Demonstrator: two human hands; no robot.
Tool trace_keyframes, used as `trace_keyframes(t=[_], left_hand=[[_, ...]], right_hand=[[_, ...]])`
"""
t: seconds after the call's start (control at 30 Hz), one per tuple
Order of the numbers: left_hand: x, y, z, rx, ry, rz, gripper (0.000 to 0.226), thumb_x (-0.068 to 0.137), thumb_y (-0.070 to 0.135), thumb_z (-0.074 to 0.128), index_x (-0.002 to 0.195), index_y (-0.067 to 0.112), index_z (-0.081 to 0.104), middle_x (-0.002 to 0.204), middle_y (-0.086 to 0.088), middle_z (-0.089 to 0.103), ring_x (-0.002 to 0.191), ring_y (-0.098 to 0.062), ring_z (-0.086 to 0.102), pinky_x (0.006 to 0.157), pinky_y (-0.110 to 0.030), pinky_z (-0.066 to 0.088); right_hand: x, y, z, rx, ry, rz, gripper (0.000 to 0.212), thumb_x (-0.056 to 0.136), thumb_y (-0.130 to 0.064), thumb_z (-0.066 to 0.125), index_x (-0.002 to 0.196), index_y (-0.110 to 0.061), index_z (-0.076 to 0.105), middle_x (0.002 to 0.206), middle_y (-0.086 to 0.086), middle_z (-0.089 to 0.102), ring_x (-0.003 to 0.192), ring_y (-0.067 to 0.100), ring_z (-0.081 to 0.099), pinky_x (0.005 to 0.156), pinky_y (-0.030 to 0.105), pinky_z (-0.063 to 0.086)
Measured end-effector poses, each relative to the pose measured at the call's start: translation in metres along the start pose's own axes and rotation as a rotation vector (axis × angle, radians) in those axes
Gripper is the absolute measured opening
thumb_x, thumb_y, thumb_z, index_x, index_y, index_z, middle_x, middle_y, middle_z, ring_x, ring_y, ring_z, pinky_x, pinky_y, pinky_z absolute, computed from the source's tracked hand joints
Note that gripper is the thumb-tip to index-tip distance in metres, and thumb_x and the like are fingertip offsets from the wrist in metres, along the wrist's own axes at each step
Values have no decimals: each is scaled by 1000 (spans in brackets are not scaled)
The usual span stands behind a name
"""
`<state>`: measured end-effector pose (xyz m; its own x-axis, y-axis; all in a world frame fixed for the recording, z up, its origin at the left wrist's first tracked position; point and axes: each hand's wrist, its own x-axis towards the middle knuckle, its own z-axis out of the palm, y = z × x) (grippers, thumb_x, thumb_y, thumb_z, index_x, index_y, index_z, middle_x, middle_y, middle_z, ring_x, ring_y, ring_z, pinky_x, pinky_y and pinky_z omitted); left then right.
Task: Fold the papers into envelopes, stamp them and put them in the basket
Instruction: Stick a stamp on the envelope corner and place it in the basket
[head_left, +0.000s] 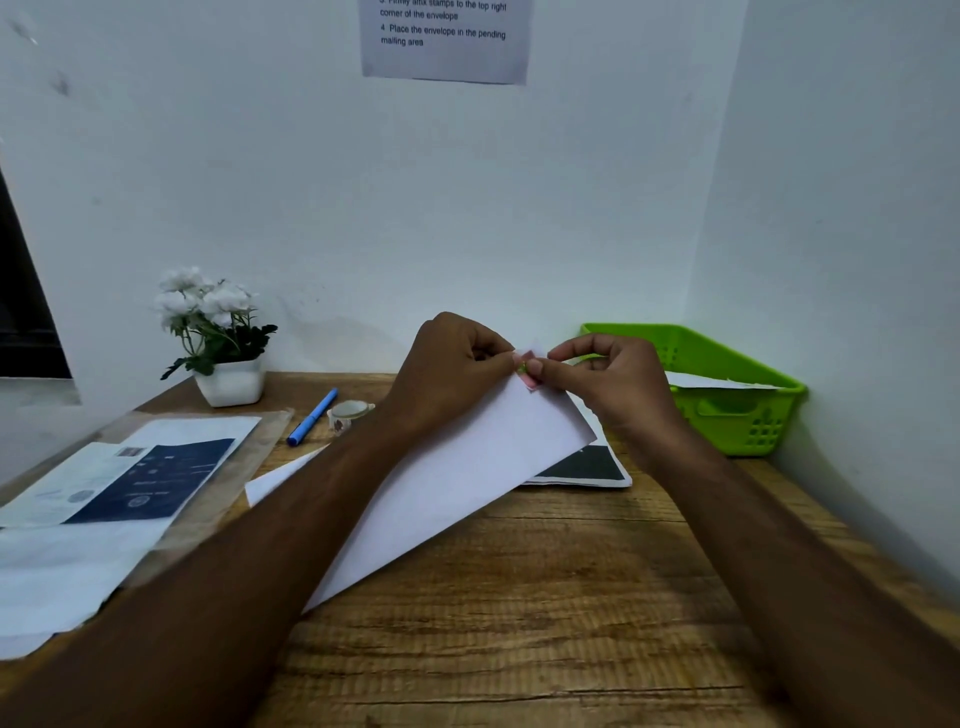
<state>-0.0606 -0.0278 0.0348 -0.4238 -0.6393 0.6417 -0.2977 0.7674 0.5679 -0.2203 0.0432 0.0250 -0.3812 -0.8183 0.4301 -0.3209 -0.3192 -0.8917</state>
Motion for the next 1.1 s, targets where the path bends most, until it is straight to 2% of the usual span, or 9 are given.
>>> trace_keyframes(t=[0.13, 0.3, 0.37, 0.47, 0.63, 0.8, 0.9, 1.0, 1.1], left_hand=[[0, 0, 1, -22, 24, -13, 19, 75, 32, 66, 72, 17, 77, 68, -1, 73, 59, -1, 57, 57, -20, 42], [-1, -1, 1, -28, 43, -13, 18, 81, 29, 72, 71, 15, 77, 58, 3, 68, 50, 0, 49, 51, -13, 35], [-1, -1, 1, -17, 47, 3, 19, 83, 28, 71, 71, 14, 77, 60, 1, 69, 51, 0, 50, 52, -15, 36], [-1, -3, 3, 16, 54, 26, 20, 83, 30, 71, 70, 17, 76, 61, 0, 68, 52, -3, 51, 55, -25, 40], [0, -7, 4, 125, 34, 58, 24, 77, 40, 74, 65, 20, 75, 45, 15, 54, 46, 0, 48, 50, -18, 32], [2, -10, 4, 225, -94, 135, 37, 71, 53, 62, 68, 18, 75, 54, 9, 62, 51, -4, 53, 54, -28, 39], [1, -11, 0, 249, -173, 206, 33, 73, 48, 62, 74, 19, 76, 64, 5, 70, 58, -9, 60, 58, -30, 46], [2, -11, -5, 229, -193, 249, 26, 76, 40, 63, 78, 18, 77, 68, 6, 72, 57, -2, 58, 56, -20, 43], [2, -11, -5, 279, -217, 275, 28, 80, 39, 57, 84, 18, 76, 77, 6, 73, 64, -3, 61, 62, -26, 47]], right_hand=[[-1, -3, 1, 36, -23, 60, 26, 68, -20, 87, 83, -8, 70, 63, 12, 55, 37, 0, 38, 39, 11, 29], [-6, -8, -3, -9, -167, 113, 21, 80, -22, 77, 88, -2, 75, 66, 1, 63, 40, -3, 45, 41, 7, 32], [-6, -6, -3, -41, -214, 138, 25, 80, -25, 77, 88, -1, 76, 70, 3, 64, 50, 0, 51, 43, 12, 34], [-4, -3, -4, -93, -245, 167, 29, 77, -27, 80, 90, -1, 75, 76, 4, 66, 66, 10, 54, 56, 24, 34], [-4, 0, -4, -195, -329, 176, 27, 75, -25, 81, 92, -4, 76, 72, -1, 70, 54, 0, 59, 56, 22, 39], [-4, 4, -1, -194, -411, 212, 33, 74, -21, 82, 96, 2, 72, 70, 3, 63, 50, 3, 53, 49, 16, 41], [-4, 6, -1, -192, -445, 210, 34, 75, -19, 81, 98, 4, 71, 78, 9, 63, 60, 11, 55, 51, 16, 44], [-1, 9, -2, -149, -439, 221, 27, 78, -20, 79, 98, -2, 74, 83, 14, 66, 72, 22, 56, 57, 21, 50], [1, 10, -3, -116, -463, 238, 18, 82, -18, 75, 95, -6, 75, 76, 7, 70, 65, 18, 60, 58, 23, 54]])
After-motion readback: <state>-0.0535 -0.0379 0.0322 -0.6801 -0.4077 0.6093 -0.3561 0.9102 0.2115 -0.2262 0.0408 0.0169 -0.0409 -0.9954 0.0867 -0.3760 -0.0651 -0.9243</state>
